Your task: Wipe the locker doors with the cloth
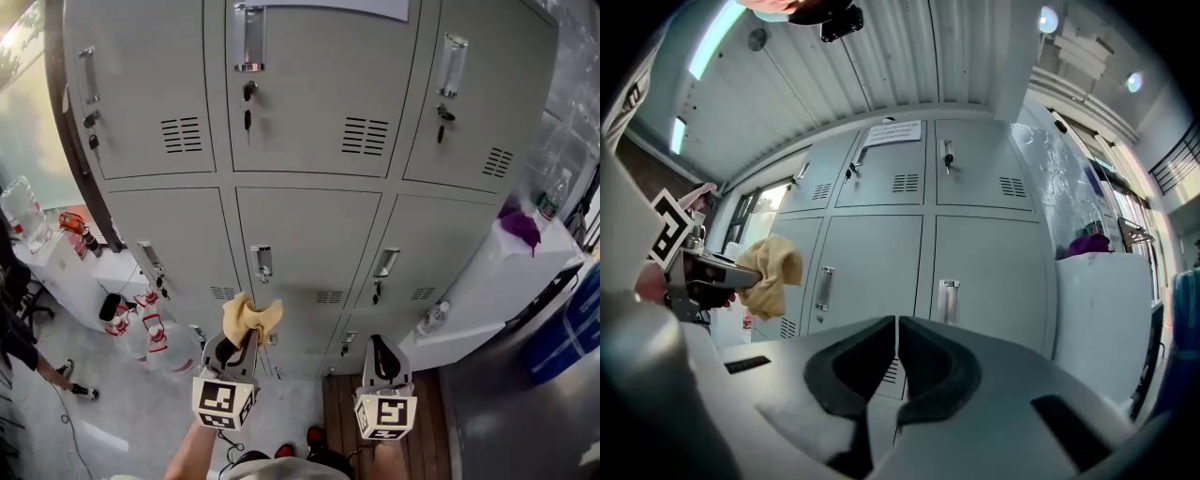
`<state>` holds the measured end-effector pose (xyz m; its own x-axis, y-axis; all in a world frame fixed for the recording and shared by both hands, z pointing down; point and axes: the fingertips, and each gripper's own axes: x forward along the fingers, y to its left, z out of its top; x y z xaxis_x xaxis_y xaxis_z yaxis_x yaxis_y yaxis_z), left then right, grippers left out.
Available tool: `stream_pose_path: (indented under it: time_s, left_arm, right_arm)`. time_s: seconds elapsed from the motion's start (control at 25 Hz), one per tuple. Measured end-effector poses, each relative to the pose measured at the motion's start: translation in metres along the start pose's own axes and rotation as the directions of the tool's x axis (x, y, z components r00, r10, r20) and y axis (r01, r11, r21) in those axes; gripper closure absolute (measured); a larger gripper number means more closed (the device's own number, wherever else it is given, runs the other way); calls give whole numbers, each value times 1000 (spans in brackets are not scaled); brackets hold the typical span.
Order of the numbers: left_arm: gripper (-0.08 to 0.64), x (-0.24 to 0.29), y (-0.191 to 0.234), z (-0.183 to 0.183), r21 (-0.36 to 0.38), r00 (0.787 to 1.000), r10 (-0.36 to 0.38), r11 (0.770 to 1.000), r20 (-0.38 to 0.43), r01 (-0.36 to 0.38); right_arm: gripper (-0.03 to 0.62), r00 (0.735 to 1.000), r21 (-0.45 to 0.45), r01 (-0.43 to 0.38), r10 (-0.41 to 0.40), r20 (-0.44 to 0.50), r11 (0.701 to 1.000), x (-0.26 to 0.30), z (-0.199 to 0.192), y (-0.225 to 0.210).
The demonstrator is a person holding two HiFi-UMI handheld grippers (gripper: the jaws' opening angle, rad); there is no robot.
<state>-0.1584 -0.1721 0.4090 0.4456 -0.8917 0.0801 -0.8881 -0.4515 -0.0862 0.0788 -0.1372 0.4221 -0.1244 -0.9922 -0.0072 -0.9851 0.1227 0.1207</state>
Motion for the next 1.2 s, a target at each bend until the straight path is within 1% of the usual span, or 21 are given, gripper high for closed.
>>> stream_pose_path:
  time_s: [0.16, 0.28, 0.4, 0.52, 0.68, 0.8, 0.96, 1.2]
  left_arm:
    - [485, 19, -3, 9, -4, 1000, 26, 1000, 10, -26]
    - [485, 34, -8, 20, -4, 999, 19, 1000, 26, -18]
    - [485, 52, -15, 36, 12, 998, 4, 1000, 56, -5]
    - [485, 70, -27, 56, 34, 996, -23, 999, 91, 20]
    - [485, 92, -50, 84, 48, 987, -69, 997, 148, 62]
    - [485, 107, -68, 104, 54, 976, -115, 993, 183, 107]
    - [485, 123, -96, 131, 66, 957, -186, 982, 225, 175]
    - [485, 144, -120, 159, 85, 940, -230, 973, 254, 215]
  right_arm:
    - [568, 1000, -11, -26, 26, 4, 1000, 23, 6, -16]
    - [568, 999, -12, -32, 33, 10, 999, 36, 10, -29]
    - [568, 999, -20, -32, 33, 26, 999, 45, 18, -43]
    - [568, 999, -19, -14, 15, 43, 1000, 48, 23, -60]
    - [568, 998, -21, 18, -16, 55, 1000, 49, 28, -84]
    - [568, 998, -22, 39, -38, 59, 999, 48, 29, -98]
    - [568, 997, -12, 66, -66, 50, 998, 43, 24, -115]
    - [568, 995, -3, 85, -85, 43, 996, 38, 18, -129]
